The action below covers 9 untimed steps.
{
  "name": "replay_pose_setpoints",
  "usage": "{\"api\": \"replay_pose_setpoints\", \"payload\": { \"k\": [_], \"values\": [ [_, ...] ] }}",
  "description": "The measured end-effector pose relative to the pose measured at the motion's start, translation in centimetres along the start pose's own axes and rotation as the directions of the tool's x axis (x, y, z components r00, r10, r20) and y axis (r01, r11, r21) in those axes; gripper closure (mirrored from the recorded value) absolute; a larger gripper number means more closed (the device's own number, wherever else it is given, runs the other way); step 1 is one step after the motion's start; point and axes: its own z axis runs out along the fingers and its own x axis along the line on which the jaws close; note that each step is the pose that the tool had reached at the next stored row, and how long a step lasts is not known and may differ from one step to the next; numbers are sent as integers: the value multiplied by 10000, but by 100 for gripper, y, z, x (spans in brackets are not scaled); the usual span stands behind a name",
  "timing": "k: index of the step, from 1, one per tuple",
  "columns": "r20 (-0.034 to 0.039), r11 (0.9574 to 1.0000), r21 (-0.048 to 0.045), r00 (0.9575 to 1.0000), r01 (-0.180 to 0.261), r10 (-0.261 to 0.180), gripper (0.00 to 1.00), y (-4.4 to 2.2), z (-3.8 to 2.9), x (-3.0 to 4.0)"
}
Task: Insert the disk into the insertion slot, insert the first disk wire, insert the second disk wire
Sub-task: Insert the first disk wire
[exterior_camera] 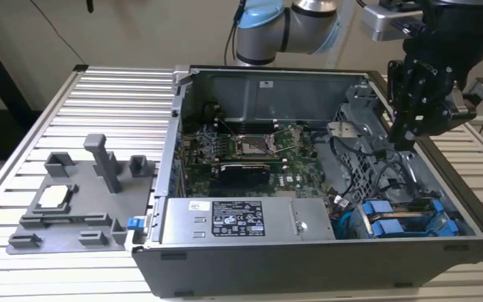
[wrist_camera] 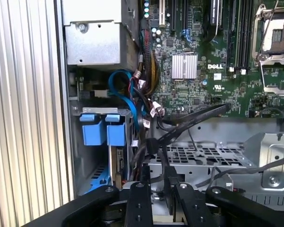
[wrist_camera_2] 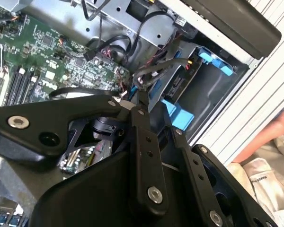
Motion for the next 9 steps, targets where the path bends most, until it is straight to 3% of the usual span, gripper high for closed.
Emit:
{"api": "replay_pose_setpoints", "payload": {
  "k": [3, 6, 9],
  "values": [
    [-72, 9998, 16, 9998, 178, -178, 73, 19, -4, -42],
    [-86, 9995, 42, 9995, 318, -317, 73, 44, 0, -83],
    [-93, 9992, 262, 9995, 307, -304, 73, 144, -1, -85]
  ]
}}
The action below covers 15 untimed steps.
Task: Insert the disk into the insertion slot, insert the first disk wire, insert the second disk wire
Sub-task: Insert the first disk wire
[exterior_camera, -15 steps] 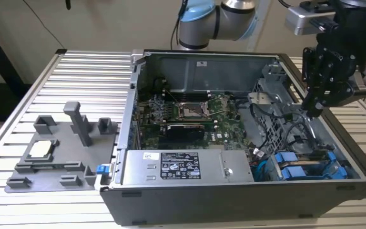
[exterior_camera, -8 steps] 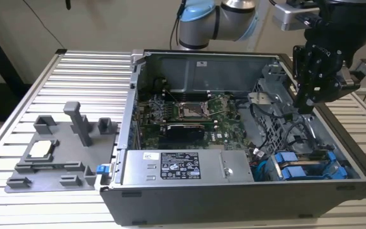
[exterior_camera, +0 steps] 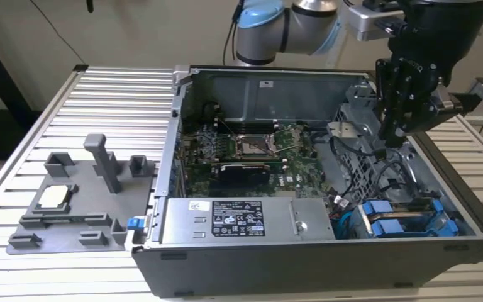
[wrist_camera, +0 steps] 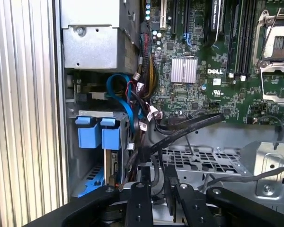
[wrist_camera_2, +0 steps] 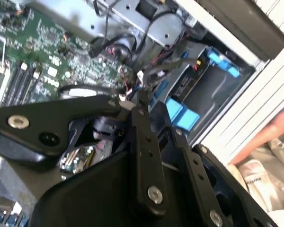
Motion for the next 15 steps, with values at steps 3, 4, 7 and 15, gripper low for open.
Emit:
{"api": "replay_pose_setpoints", "payload": {
  "k": [3, 4, 7, 15],
  "values": [
    [-12, 9997, 247, 10000, -24, 24, 73, 94, -7, -2],
    [-23, 9996, 294, 10000, -23, 24, 73, 116, -8, -3],
    [-63, 9994, 346, 10000, 50, -48, 73, 167, -6, -4],
    [-48, 9972, 408, 9980, 630, -629, 73, 187, -3, 1]
  ]
}}
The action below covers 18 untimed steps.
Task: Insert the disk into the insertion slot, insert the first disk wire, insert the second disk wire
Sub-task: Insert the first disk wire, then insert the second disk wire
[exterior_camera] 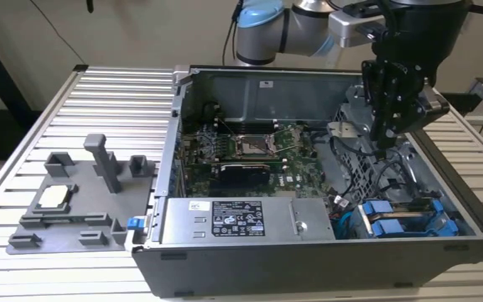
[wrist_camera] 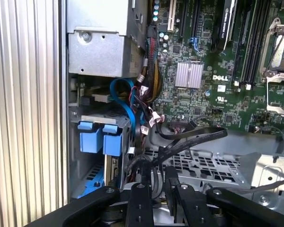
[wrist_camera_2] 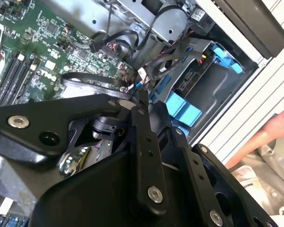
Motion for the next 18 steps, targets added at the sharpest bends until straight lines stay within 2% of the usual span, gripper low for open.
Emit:
{"api": "replay_pose_setpoints", "payload": {
  "k": [5, 13, 18],
  "values": [
    [-18, 9999, 11, 9999, 120, -120, 73, 26, -1, 21],
    [-233, 9997, -2, 9994, 257, -257, 73, 45, 0, 47],
    [-308, 9993, 2, 9988, 383, -383, 73, 55, 10, 55]
  ]
}}
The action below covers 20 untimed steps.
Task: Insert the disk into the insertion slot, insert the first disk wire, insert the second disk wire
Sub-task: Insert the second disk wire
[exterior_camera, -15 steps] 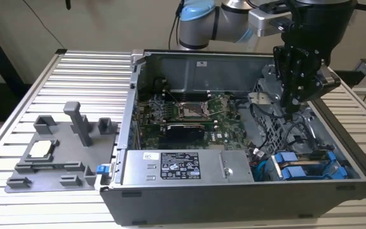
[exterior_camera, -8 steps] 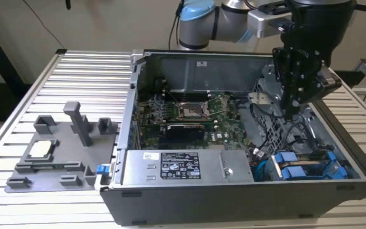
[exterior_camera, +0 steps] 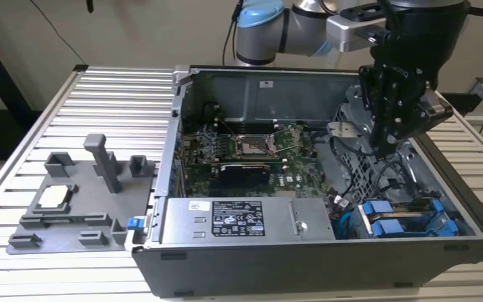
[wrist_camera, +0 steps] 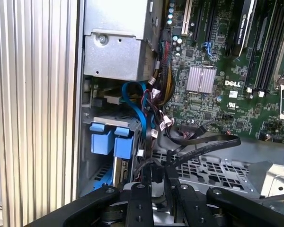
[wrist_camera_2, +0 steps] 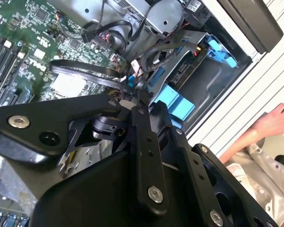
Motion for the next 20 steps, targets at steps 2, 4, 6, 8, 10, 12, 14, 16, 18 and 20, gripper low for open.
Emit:
{"api": "replay_pose_setpoints", "payload": {
  "k": [2, 4, 6, 8, 10, 12, 14, 16, 18, 20],
  "values": [
    [-17, 10000, 4, 10000, 51, -51, 73, 12, 12, -3],
    [-36, 10000, 8, 9999, 96, -96, 73, 27, 28, -7],
    [-68, 9999, 9, 9999, 148, -148, 73, 37, 40, -10],
    [-118, 9998, 11, 9997, 215, -215, 73, 45, 51, -13],
    [-166, 9996, 10, 9995, 273, -272, 73, 55, 63, -16],
    [-237, 9994, 9, 9991, 347, -347, 73, 62, 73, -18],
    [-292, 9992, 8, 9987, 410, -410, 73, 68, 79, -19],
    [-319, 9990, 7, 9985, 447, -447, 73, 71, 84, -21],
    [-321, 9990, 13, 9984, 458, -457, 76, 74, 85, -21],
    [-320, 9989, 15, 9984, 458, -458, 83, 76, 86, -22]
  ]
}}
